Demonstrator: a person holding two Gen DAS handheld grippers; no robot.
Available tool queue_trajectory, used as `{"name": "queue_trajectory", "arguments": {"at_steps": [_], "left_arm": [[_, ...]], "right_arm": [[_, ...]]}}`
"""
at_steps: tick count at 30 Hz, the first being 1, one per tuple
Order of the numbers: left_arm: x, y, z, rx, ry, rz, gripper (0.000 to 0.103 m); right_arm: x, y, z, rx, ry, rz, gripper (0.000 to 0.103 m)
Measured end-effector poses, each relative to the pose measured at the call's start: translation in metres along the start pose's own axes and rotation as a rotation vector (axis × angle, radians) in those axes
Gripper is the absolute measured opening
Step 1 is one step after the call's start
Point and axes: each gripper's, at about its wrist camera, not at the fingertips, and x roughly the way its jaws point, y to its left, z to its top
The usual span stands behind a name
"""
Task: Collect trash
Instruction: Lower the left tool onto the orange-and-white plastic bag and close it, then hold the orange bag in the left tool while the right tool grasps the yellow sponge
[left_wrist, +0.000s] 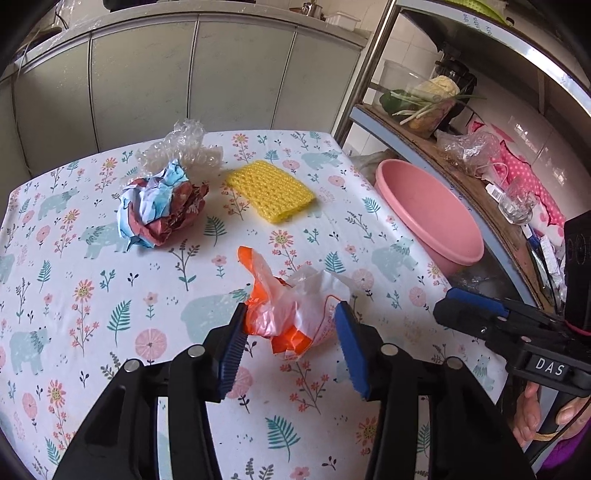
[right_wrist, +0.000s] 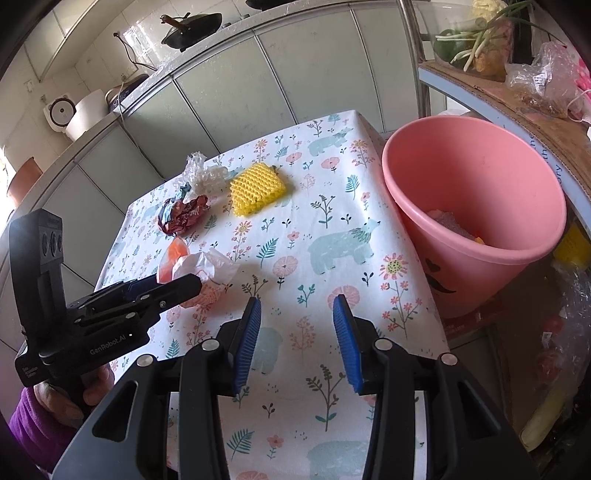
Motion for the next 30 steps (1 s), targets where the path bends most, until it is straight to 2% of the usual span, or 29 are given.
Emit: {"name": "queue_trajectory", "arguments": {"at_steps": [3,10,17,23,30], "left_arm": [[-0.002,0.002,0.000,-0.007,-0.012,-0.014,0.035],[-0.027,0.014,-0.002,-0.016,-0.066,-0.015,0.032],[-0.058,0.049,-0.015,-0.076,-0.094,0.013,0.032],[-0.073,0.076,-0.026,-0.148,-0.094,0.029,0.032],[-0.072,0.088,-0.032,-0.164,-0.079,0.028,0.032]], "right_arm": [[0.003,0.003,0.002,-0.008,0.007,-0.002,0.042],[0.015,0.023,0.023,-0.076,-0.009,0.007,0.042],[0.048,0.048,0.061,-0.155,-0.017,0.043,0.042],[0.088,0.060,0.091,-0.202,-0.004,-0.011,0.042],[0.128,0.050,0.110,-0.189,0.038,-0.063,0.042]]}}
